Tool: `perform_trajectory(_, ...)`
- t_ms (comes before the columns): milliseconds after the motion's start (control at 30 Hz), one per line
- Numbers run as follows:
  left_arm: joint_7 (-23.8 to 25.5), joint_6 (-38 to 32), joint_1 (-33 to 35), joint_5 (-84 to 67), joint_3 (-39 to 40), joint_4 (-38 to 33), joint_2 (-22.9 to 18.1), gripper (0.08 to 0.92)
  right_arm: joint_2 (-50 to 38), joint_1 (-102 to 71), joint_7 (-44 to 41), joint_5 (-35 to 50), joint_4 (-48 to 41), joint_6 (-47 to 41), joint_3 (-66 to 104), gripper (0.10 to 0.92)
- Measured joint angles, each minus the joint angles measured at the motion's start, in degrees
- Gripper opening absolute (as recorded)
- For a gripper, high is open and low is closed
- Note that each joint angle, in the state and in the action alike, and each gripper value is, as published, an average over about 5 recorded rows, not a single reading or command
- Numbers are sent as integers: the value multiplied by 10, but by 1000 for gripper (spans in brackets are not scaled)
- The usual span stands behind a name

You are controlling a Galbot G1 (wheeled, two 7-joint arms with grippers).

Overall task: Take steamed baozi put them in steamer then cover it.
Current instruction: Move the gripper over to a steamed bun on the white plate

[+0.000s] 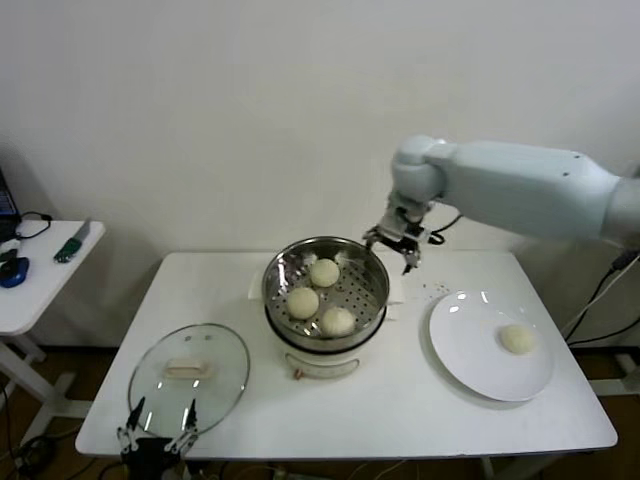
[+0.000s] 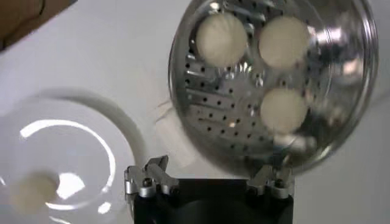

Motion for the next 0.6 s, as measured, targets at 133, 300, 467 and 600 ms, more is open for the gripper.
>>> perform_trajectory(133,0,0,2,2,0,-5,-1,823,-57,-9,1,28,-7,-61,-3,823)
perform_trajectory(300,0,-2,6,0,-2,-11,-3,823,-126,-57,0,18,-19,-107,24,823)
perform_trajectory(467,0,-3,8,-1,-1,-14,-6,823,-180,-137,-1,-16,-42,-125,86,823)
perform_trajectory(600,-1,-4,10,-1,-1,-18,-8,823,-205,-215,-2,-53,-75,-114,158,823)
